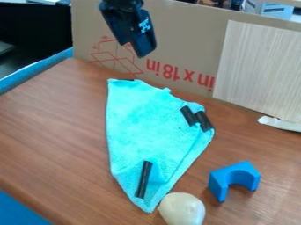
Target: Fold the cloth from the bottom right to the top left
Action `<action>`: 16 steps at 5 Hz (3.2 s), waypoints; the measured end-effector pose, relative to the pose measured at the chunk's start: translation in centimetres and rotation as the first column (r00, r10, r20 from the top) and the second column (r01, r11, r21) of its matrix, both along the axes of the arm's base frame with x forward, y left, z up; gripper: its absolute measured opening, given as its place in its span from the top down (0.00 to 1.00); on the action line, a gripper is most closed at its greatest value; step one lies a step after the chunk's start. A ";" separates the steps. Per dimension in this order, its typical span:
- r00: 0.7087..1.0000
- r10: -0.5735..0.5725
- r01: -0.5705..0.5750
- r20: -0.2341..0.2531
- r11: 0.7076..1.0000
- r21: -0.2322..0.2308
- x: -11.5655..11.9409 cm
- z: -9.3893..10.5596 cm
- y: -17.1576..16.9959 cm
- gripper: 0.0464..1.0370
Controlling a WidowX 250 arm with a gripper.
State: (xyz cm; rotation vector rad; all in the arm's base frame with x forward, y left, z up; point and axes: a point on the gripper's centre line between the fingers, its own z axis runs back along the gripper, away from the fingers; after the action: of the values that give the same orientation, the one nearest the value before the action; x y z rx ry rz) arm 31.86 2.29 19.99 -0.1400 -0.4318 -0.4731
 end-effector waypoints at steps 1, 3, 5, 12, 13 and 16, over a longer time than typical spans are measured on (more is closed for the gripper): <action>1.000 -0.006 0.006 -0.025 1.000 -0.001 -0.1 -1.0 0.1 0.04; 0.993 -0.108 0.112 -0.036 0.986 0.122 -4.7 -5.3 0.8 0.04; 0.991 0.088 -0.108 0.101 0.970 0.217 -8.6 -8.2 -1.0 0.04; 0.939 0.292 -0.303 0.180 0.952 0.041 -7.9 -13.2 -5.4 0.04; 0.942 0.291 -0.304 0.167 0.951 0.055 -7.6 -14.4 -5.9 0.04; 0.942 0.298 -0.312 0.157 0.947 0.074 -6.0 -16.4 -6.3 0.36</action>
State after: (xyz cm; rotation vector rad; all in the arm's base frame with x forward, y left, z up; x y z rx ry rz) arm 25.81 -4.03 3.63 0.0574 -0.5605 -0.1978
